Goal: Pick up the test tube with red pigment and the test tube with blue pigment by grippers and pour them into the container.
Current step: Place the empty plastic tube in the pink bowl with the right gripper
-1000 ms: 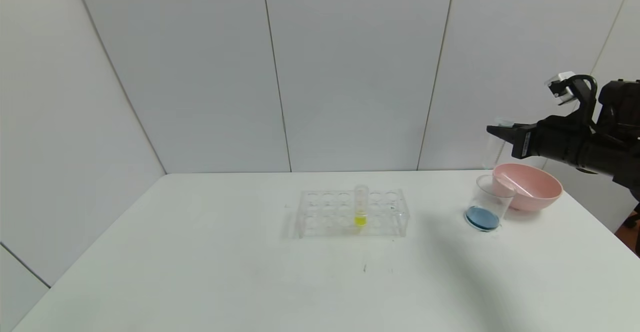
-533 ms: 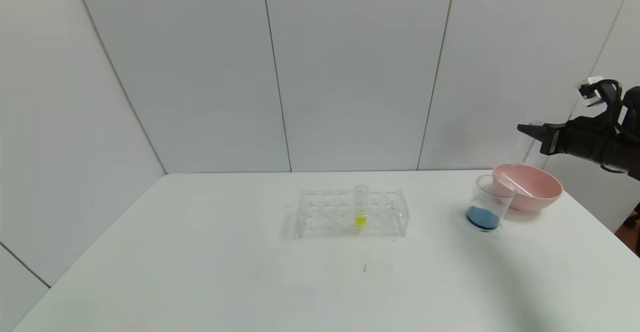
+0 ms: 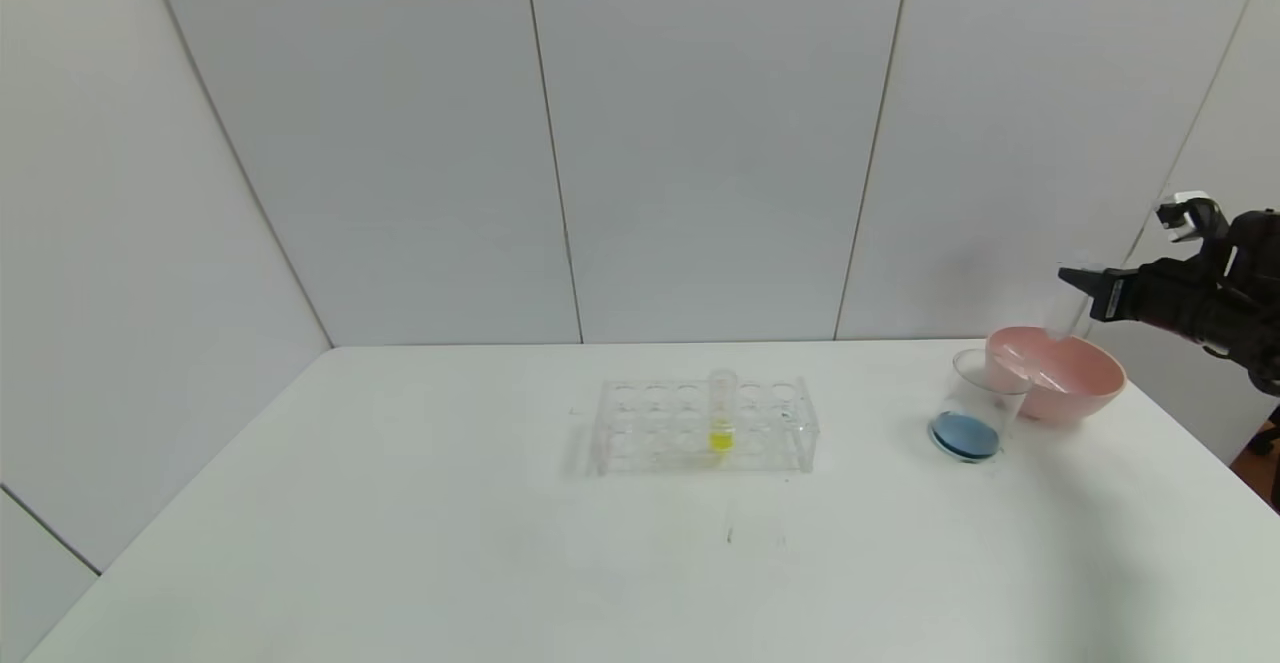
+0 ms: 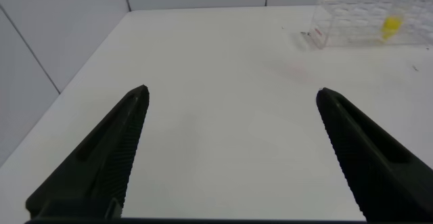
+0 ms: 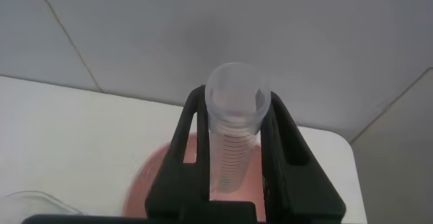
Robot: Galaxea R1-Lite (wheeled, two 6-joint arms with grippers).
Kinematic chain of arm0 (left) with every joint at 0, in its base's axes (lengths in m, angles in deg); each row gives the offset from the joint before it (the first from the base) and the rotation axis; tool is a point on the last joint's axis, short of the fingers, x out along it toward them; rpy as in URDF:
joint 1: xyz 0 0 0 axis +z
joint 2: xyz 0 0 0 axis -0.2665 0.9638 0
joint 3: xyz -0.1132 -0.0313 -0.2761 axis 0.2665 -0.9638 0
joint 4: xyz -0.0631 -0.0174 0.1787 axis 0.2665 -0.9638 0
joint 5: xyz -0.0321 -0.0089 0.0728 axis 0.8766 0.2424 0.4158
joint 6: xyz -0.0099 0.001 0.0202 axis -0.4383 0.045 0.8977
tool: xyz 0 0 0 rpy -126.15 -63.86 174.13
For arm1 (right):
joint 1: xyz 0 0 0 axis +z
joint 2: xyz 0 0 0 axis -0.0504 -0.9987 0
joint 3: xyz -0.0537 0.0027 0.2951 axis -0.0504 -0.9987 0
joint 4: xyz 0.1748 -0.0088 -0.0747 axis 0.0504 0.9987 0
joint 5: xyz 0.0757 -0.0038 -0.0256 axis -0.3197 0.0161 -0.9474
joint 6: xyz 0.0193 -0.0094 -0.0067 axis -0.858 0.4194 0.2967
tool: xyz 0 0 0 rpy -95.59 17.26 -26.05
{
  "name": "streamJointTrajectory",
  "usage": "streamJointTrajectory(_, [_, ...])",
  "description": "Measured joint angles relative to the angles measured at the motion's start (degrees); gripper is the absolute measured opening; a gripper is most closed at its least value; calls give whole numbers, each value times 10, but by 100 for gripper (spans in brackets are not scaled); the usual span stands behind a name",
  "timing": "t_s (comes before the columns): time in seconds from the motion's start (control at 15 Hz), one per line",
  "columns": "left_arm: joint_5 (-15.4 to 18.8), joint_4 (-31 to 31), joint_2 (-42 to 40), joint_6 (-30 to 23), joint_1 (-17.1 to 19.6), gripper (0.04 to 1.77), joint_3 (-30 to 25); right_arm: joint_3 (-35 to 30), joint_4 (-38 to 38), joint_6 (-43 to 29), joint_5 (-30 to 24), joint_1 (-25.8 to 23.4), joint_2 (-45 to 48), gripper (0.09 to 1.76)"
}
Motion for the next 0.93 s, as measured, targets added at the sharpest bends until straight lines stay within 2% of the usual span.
streamJointTrajectory(0.07, [0, 0, 0, 0, 0, 176, 0, 4, 0, 4, 0, -5, -10, 56])
streamJointTrajectory(0.27, [0, 0, 0, 0, 0, 176, 0, 11, -3, 10, 0, -11, -29, 93])
streamJointTrajectory(0.47, [0, 0, 0, 0, 0, 176, 0, 12, -13, 9, 2, -9, -35, 118])
streamJointTrajectory(0.67, [0, 0, 0, 0, 0, 176, 0, -3, -40, 9, 16, 10, -33, 135])
streamJointTrajectory(0.93, [0, 0, 0, 0, 0, 176, 0, -11, -49, -7, 99, 82, -27, 149])
